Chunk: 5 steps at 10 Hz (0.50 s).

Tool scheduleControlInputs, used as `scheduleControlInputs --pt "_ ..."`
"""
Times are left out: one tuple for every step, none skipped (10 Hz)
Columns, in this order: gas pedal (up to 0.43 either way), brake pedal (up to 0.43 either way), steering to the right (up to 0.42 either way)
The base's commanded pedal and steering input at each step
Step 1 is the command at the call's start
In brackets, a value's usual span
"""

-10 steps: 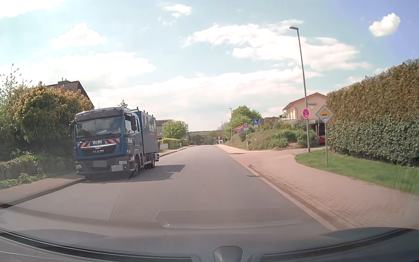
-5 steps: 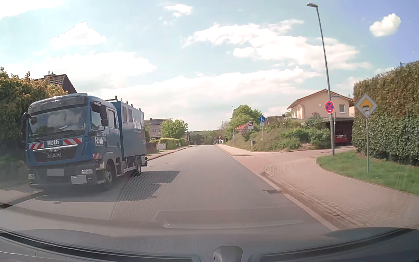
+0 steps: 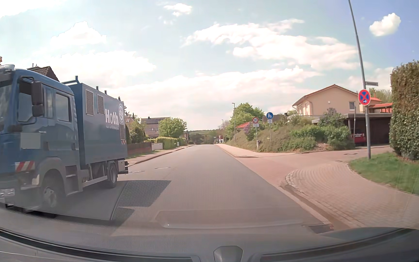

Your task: Follow the waypoints while adhering to traffic rules and regulations

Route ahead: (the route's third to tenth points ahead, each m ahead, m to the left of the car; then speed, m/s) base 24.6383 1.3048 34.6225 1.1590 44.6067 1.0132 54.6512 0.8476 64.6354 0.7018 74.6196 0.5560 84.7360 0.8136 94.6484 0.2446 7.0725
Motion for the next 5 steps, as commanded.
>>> scheduleControlInputs --pt "0.028 0.000 -0.004" --pt "0.028 0.000 -0.004" --pt "0.028 0.000 -0.004" --pt "0.028 0.000 -0.004" --pt "0.028 0.000 -0.004"
